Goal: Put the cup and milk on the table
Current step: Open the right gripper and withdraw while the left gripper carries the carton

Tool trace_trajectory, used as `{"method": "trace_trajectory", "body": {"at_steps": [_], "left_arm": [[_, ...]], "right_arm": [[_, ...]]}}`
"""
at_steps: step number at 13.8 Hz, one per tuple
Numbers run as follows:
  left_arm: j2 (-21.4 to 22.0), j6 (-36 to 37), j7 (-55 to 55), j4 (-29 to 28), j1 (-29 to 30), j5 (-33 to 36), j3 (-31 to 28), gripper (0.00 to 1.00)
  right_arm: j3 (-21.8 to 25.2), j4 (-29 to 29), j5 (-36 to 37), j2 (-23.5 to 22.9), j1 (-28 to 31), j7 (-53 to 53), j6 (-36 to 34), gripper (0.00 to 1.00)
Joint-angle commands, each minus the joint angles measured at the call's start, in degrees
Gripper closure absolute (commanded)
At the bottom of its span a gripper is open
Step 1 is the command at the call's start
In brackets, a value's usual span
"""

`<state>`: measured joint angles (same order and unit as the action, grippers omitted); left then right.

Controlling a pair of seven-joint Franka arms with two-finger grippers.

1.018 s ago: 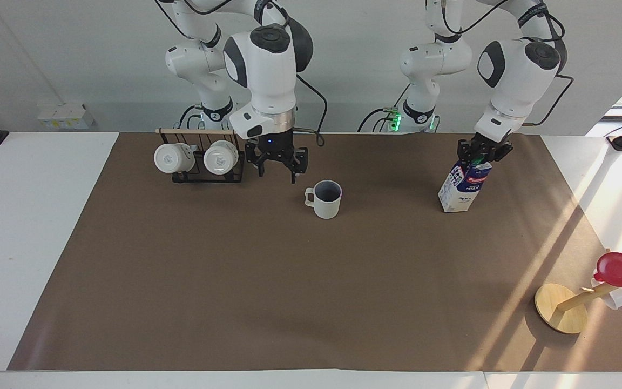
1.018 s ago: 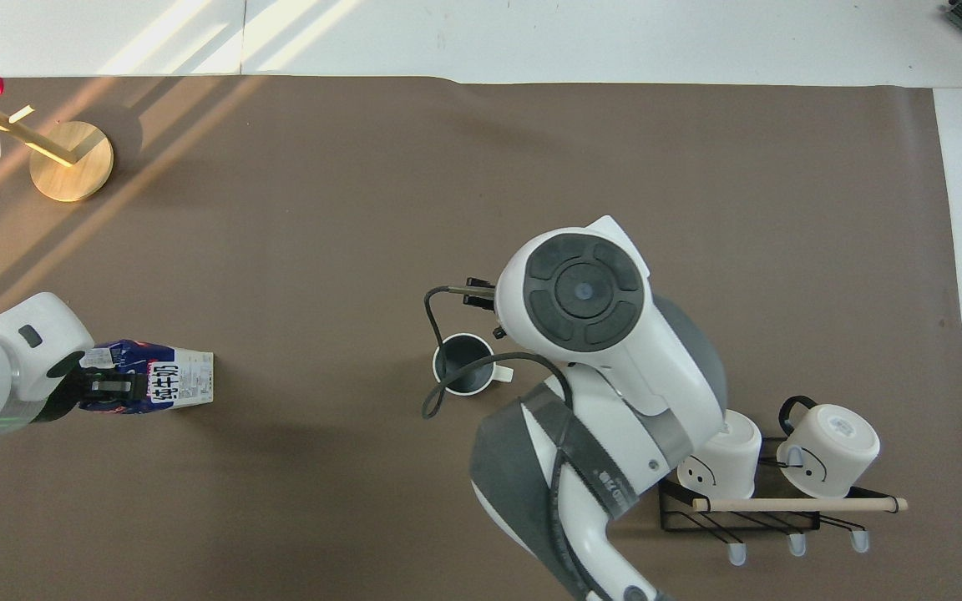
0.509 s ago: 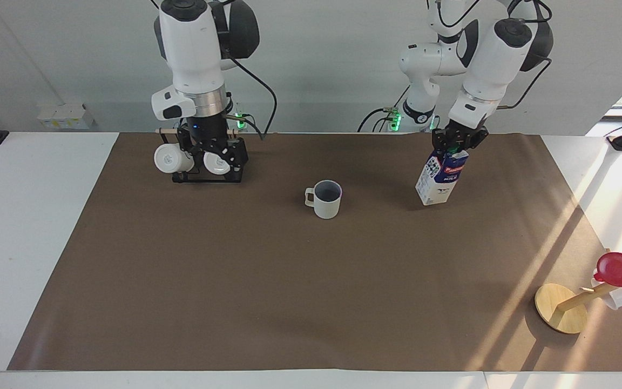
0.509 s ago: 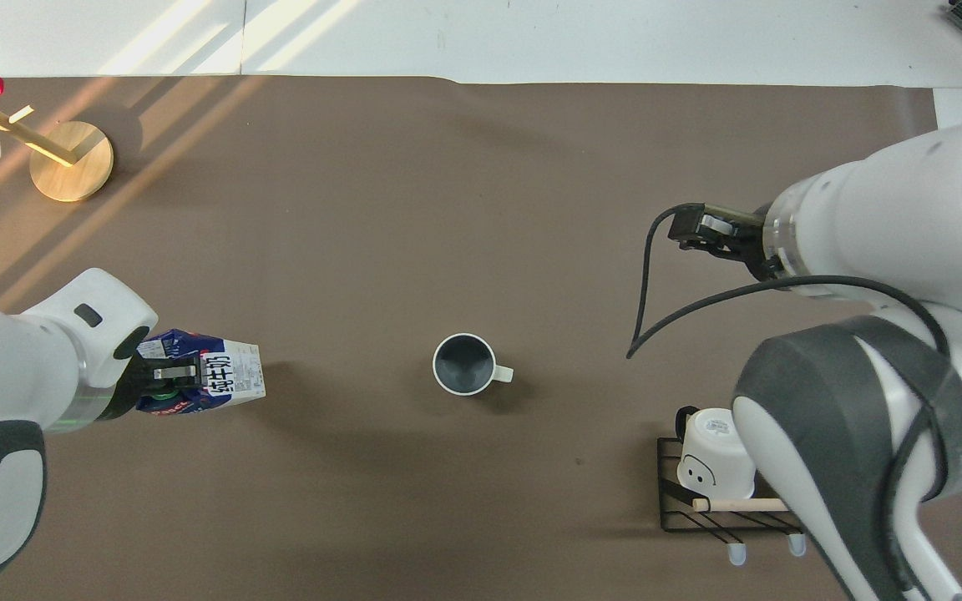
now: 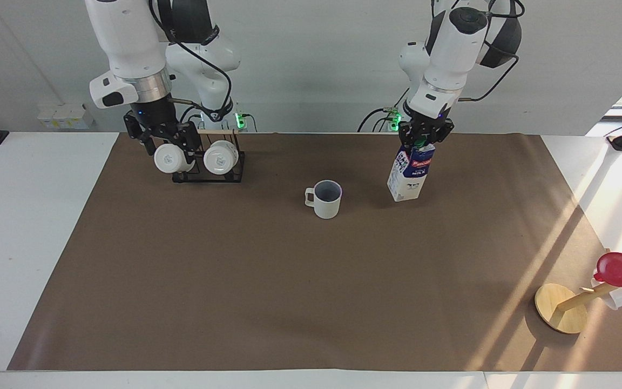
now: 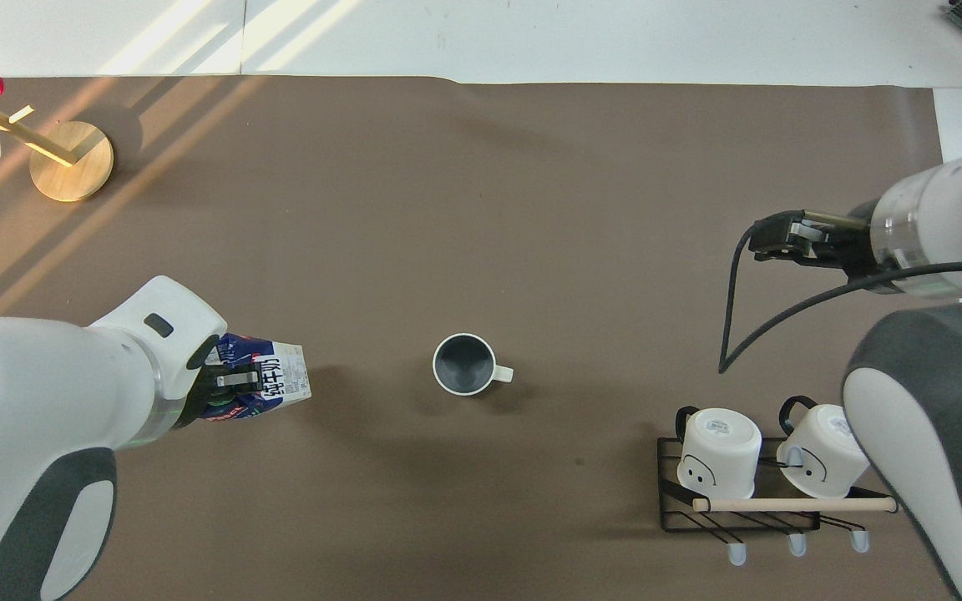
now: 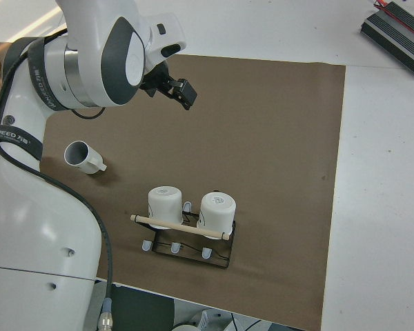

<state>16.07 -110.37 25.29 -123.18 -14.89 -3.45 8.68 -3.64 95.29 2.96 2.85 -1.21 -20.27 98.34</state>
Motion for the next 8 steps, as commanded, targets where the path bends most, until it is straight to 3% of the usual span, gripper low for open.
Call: {"method": "trace_trajectory", "body": {"at_steps": [1,4,8], "left_arm": [[-2.62,-2.03,4.14,1.27,-3.12,0.72,-0.86,0.53],[-4.64,-4.67,8.01,1.27,-5.06,0.72,-0.86,0.53],[-7.8,-9.15,12.85,1.54,-8.31,0.9,-0.86,0.52]], "right_arm": [[0.21,-1.6,-1.38,0.05,1.29,2.25,-2.27,0.0],[0.65,-7.56,-0.77,-1.0,1.56,3.04,-6.92,0.0],[0.74,-7.67,-0.59,-1.18,1.3,4.62,-8.69,0.0]]}}
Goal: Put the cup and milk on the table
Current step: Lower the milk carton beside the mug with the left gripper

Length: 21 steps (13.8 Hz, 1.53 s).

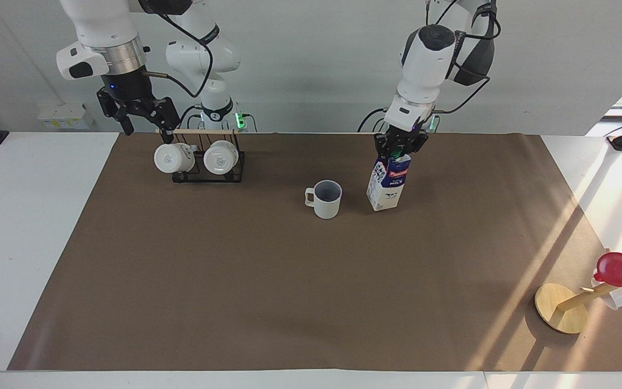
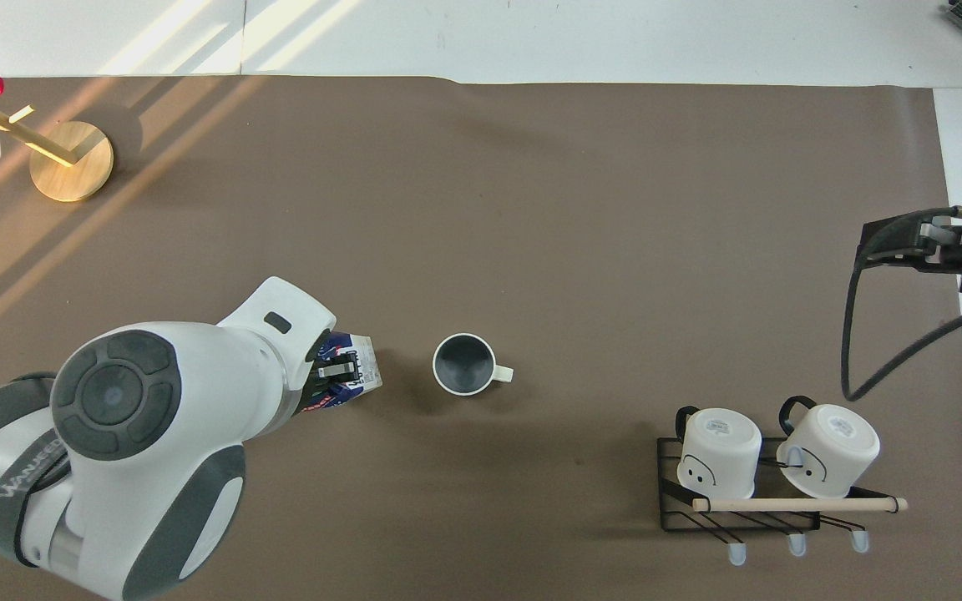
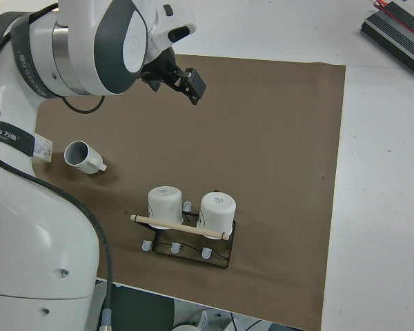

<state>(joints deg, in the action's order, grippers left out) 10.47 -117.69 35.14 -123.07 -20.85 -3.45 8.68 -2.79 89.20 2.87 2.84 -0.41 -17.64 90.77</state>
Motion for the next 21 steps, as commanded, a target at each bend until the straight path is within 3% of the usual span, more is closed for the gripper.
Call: {"method": "trace_trajectory", "body": {"at_steps": [1,6,14,16,17,18,21], "left_arm": [[-3.25,-2.45,3.52,1.61,-3.22,0.99,-0.86,0.52],[-5.2,-2.9,6.78,2.23,-6.48,3.8,-0.77,0.49],[-6.43,-4.04,6.69,1.87,-6.57,5.12,-0.77,0.43],[-6.43,-4.04,6.61,1.96,-6.83,5.12,-0.77,0.29],[-6.43,-4.04,6.6,2.05,-6.84,5.12,-0.77,0.07],[-6.43,-3.86,6.69,2.14,-6.92,5.12,-0.77,0.0],[-6.17,-2.03,6.87,3.27,-7.19,4.51,-0.69,0.0]], "right_arm": [[-0.11,-1.4,-0.41,-1.08,0.41,1.99,-1.12,0.0],[-0.2,-1.58,-1.55,-1.26,0.49,3.31,-1.56,0.0],[-0.2,-0.26,-1.64,-0.38,0.32,3.05,-1.56,0.0],[-0.2,-0.34,-1.73,-0.47,0.32,2.78,-1.47,0.0],[-0.11,-0.34,-1.73,-0.47,0.4,2.78,-1.47,0.0],[-0.03,-0.34,-1.73,-0.47,0.49,2.78,-1.38,0.0],[-0.03,-0.34,-1.64,-0.47,0.67,2.78,-1.47,0.0]]}}
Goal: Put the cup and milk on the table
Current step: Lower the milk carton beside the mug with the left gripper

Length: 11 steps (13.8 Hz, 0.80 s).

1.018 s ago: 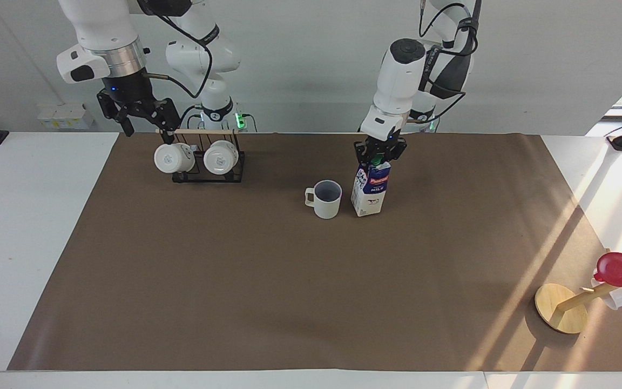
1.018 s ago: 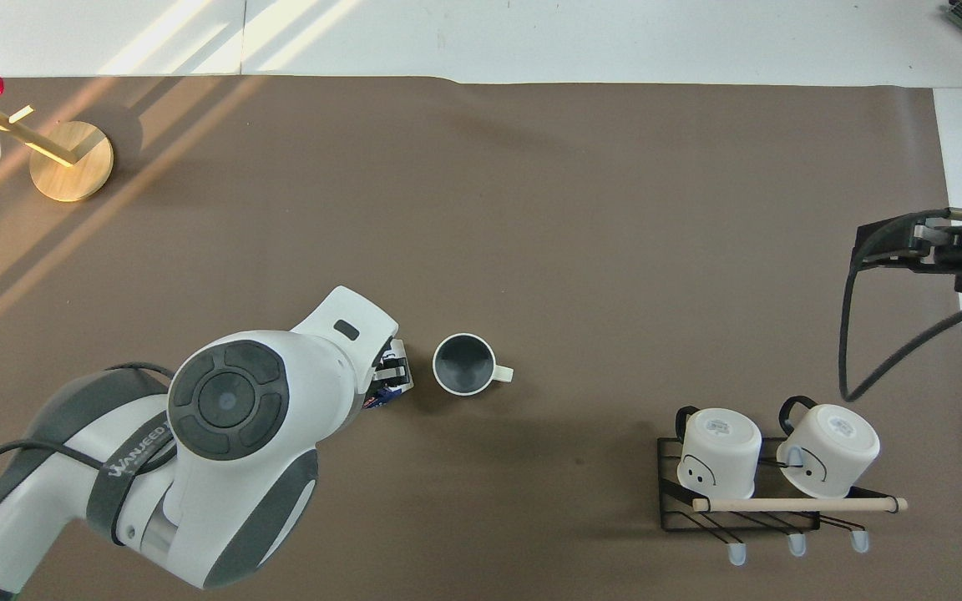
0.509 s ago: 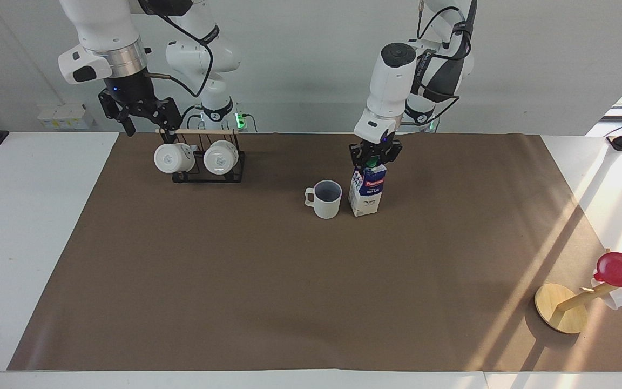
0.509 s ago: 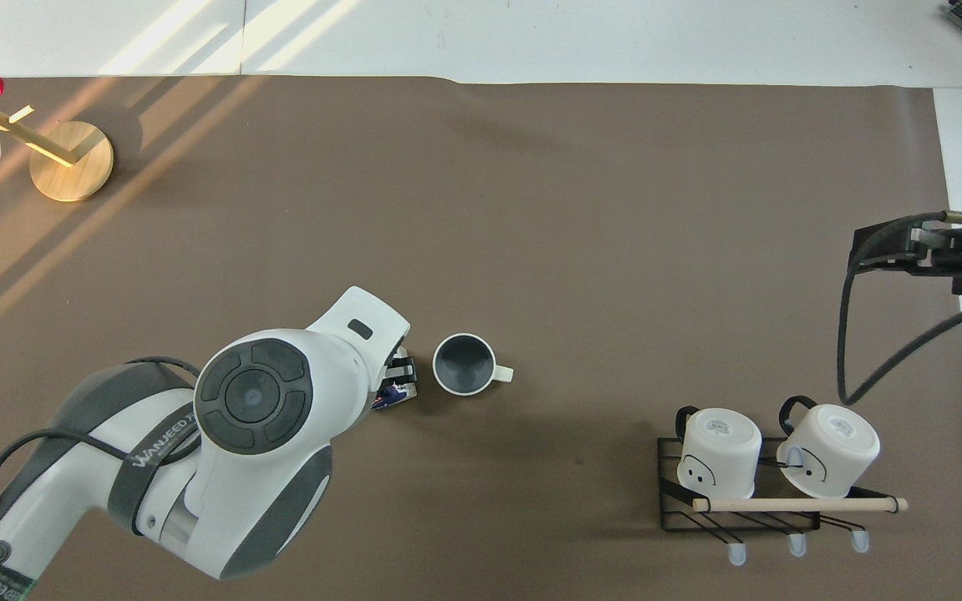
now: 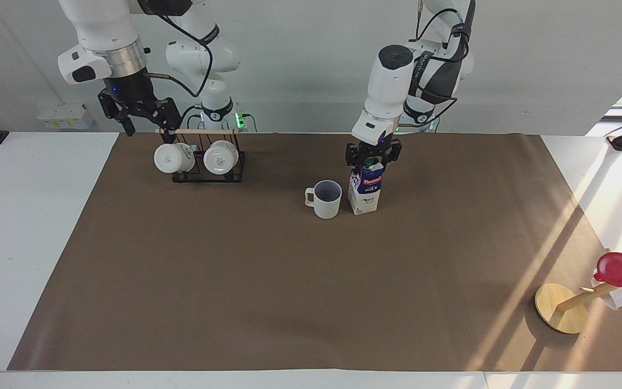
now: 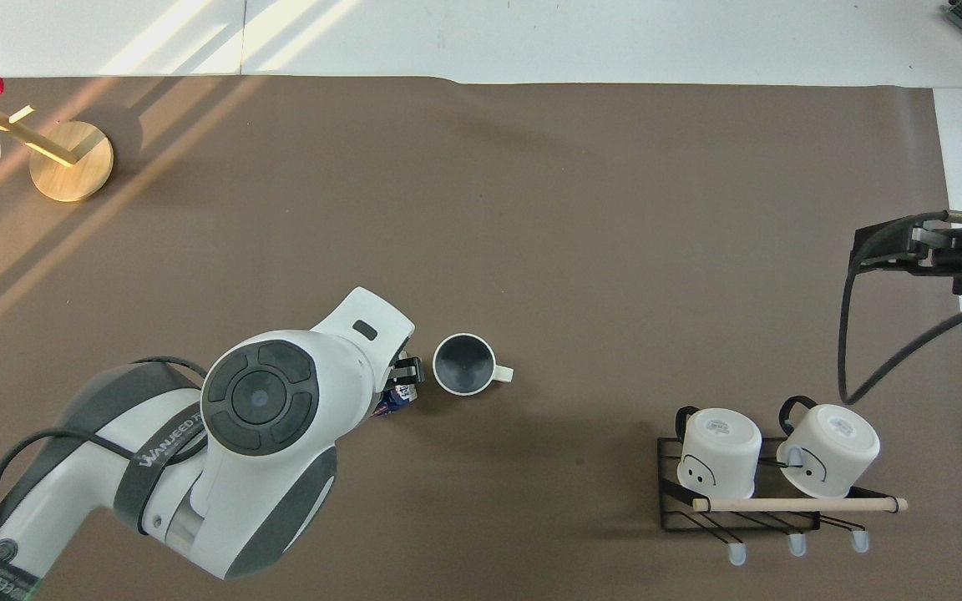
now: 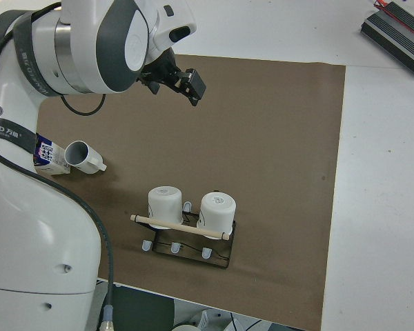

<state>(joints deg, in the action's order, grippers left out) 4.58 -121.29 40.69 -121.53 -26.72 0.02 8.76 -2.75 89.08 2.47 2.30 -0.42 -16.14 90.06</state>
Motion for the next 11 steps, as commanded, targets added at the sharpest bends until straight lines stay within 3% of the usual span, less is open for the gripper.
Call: {"method": "trace_trajectory", "body": {"at_steps": [1,8,11], "left_arm": [[0.08,4.37,1.33,3.13,-1.32,0.69,-0.67,0.0],[2.53,20.81,-3.4,13.85,-0.09,0.68,-1.9,0.0],[3.86,27.14,-11.21,17.28,4.46,0.68,-2.16,0.0]], "right_arm": [[-0.15,-0.22,-1.33,0.07,0.69,1.28,-0.76,0.0],[-0.15,-0.31,-1.33,0.07,0.69,1.28,-0.67,0.0],[-0.06,-0.22,-1.33,0.07,0.69,1.28,-0.76,0.0]]}}
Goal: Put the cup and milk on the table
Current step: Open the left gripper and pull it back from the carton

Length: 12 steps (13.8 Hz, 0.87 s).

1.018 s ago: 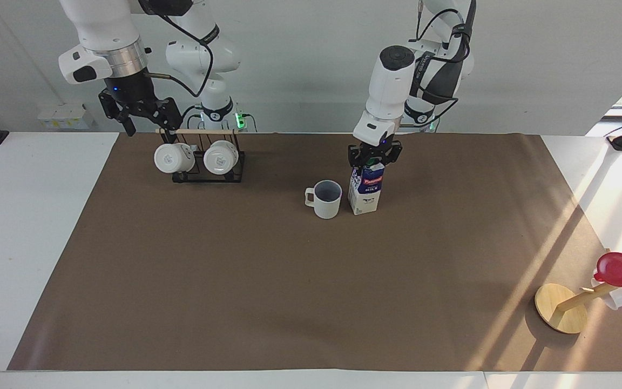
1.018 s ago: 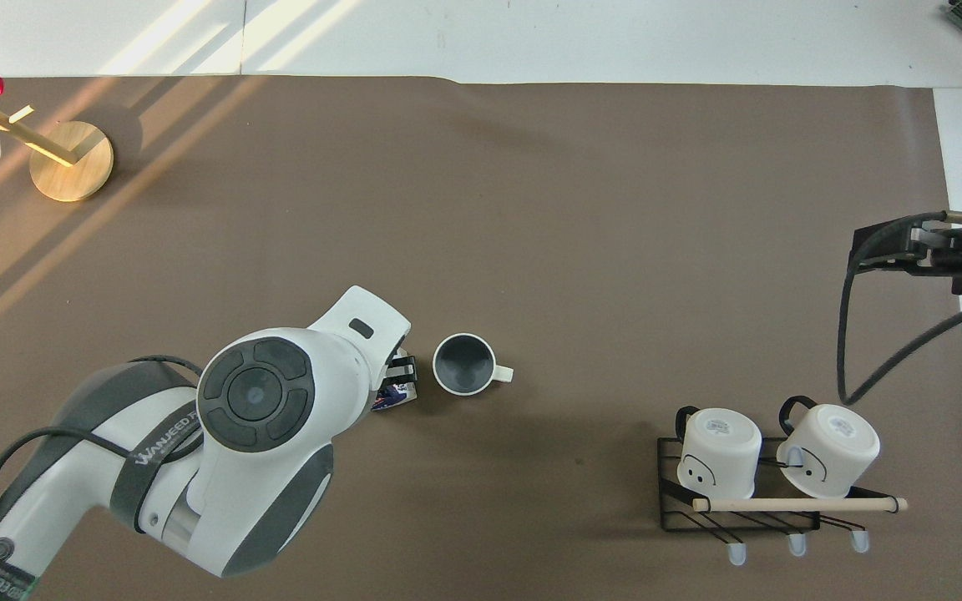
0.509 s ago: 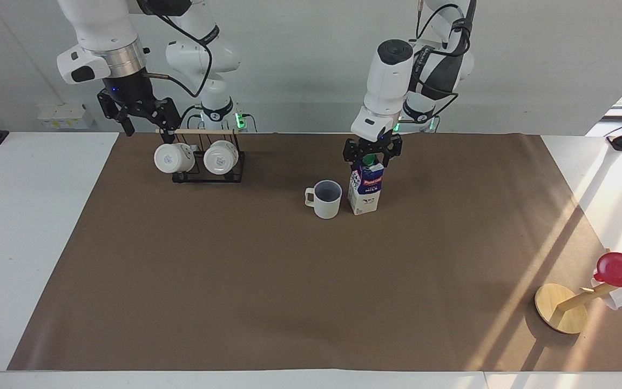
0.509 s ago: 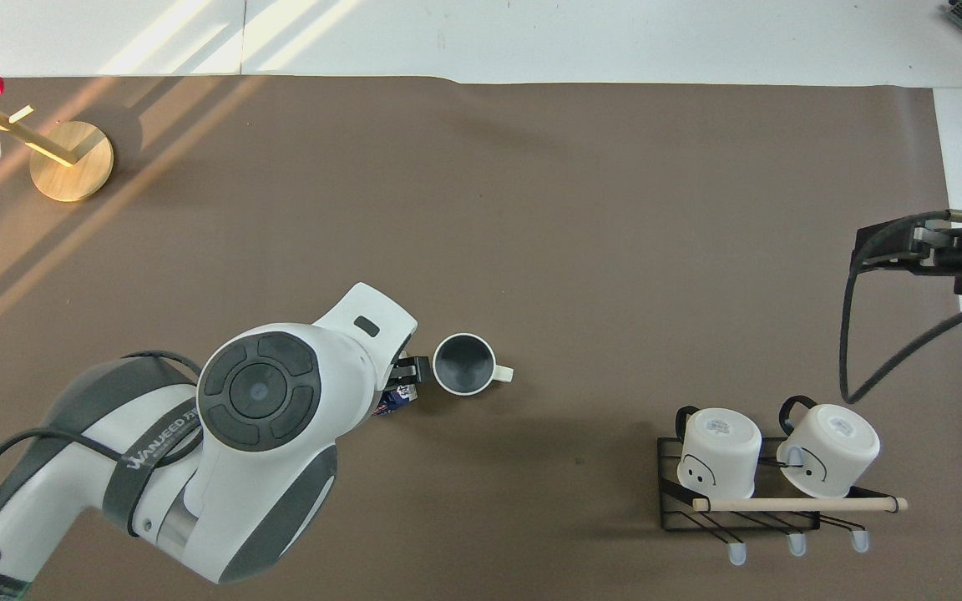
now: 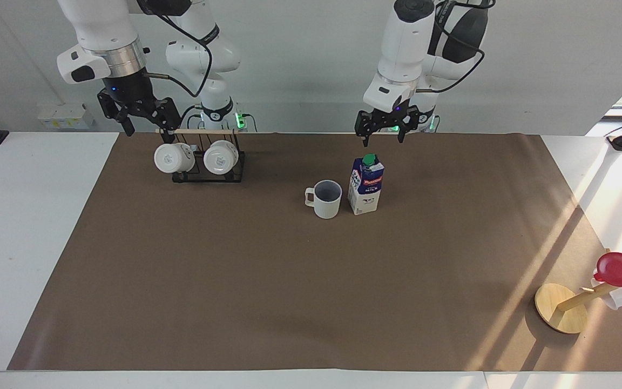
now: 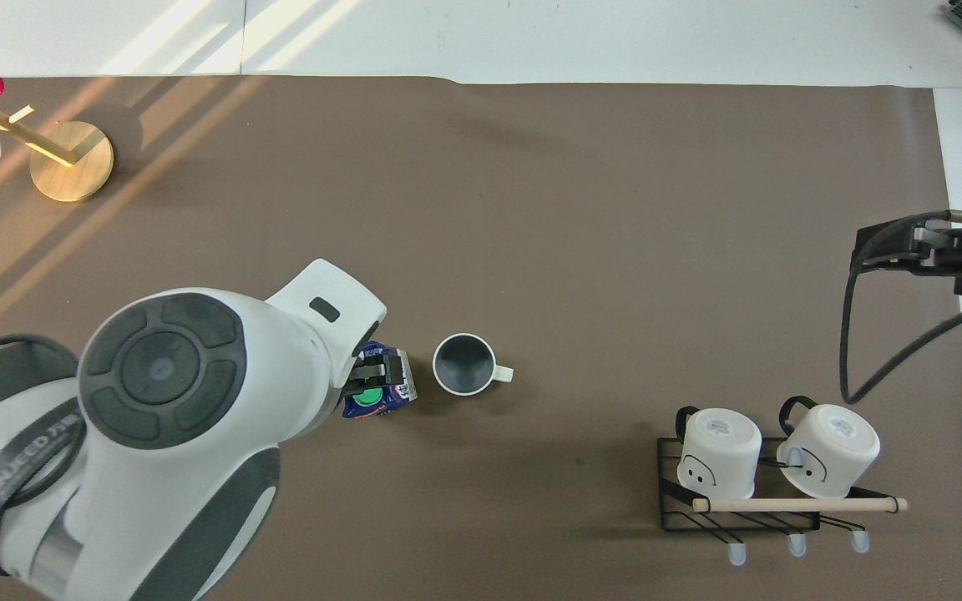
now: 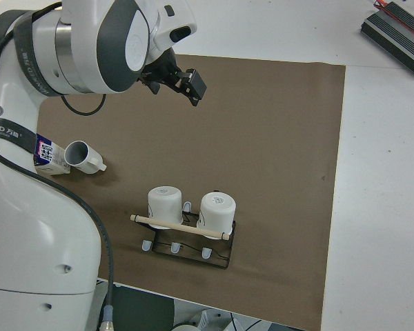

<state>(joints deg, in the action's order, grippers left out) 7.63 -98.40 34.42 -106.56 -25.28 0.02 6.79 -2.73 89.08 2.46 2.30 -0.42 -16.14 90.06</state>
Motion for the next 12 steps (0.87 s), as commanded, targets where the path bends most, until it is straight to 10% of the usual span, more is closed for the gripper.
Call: {"method": "trace_trajectory", "body": {"at_steps": [1,12], "left_arm": [[1.15,5.92,-7.5,3.8,4.96,0.68,-0.2,0.0],[2.12,15.78,-23.35,9.53,21.4,0.59,-0.29,0.0]], "right_arm": [[-0.17,-0.22,-1.32,0.07,0.69,1.28,-0.76,0.0],[-0.09,-0.31,-1.23,0.07,0.69,1.28,-0.76,0.0]]}}
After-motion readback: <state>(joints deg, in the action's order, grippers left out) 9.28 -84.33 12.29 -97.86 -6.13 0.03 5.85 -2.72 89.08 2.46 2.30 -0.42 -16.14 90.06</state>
